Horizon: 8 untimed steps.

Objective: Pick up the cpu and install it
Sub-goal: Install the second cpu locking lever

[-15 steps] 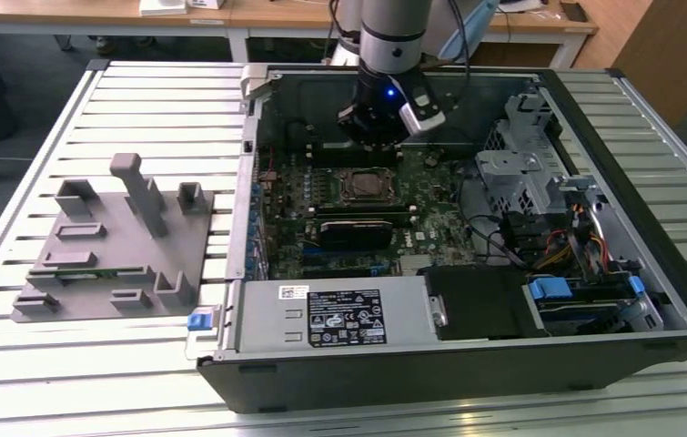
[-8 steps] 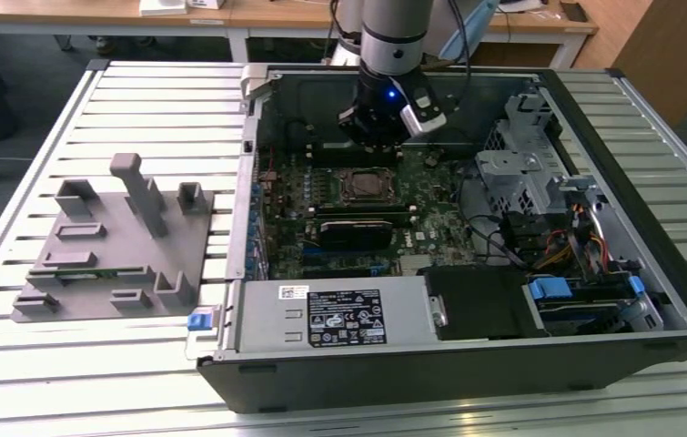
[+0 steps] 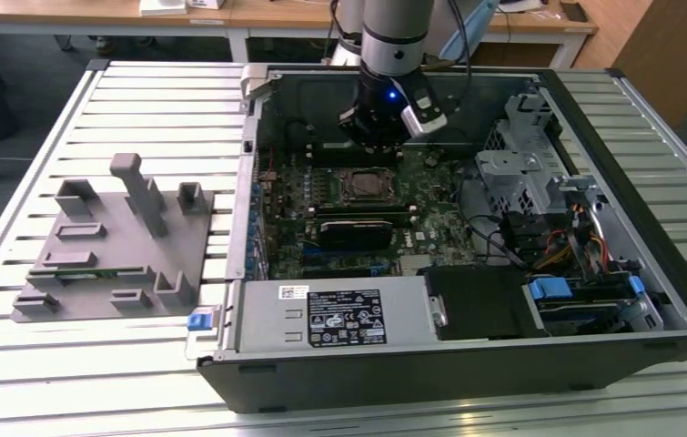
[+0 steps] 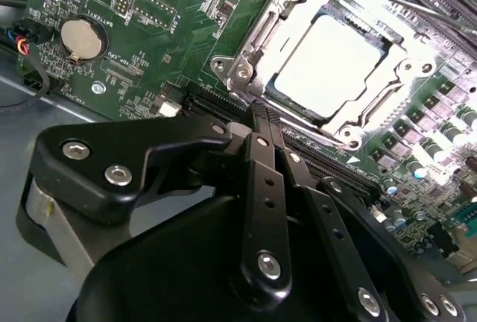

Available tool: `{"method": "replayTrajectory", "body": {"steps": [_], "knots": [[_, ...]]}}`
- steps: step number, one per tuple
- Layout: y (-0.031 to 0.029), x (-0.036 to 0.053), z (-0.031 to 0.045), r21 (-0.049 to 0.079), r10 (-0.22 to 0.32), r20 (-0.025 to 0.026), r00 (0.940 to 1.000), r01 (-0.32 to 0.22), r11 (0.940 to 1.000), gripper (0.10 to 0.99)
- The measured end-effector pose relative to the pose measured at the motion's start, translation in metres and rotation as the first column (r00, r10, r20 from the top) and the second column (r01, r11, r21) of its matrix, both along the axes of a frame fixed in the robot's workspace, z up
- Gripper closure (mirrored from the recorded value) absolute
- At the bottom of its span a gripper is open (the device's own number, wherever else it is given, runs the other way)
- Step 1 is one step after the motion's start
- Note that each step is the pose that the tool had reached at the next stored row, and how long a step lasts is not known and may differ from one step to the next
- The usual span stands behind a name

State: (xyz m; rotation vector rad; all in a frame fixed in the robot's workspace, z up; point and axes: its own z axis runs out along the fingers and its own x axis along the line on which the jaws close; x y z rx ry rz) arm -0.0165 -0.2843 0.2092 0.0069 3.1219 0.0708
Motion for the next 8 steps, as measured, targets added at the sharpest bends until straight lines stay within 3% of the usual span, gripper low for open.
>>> {"method": "replayTrajectory", "body": {"steps": [8], "knots": [[-0.0081, 0.0009, -0.0002, 0.0, 0.0, 0.0, 1.0, 0.0, 1.0, 0.98]]}}
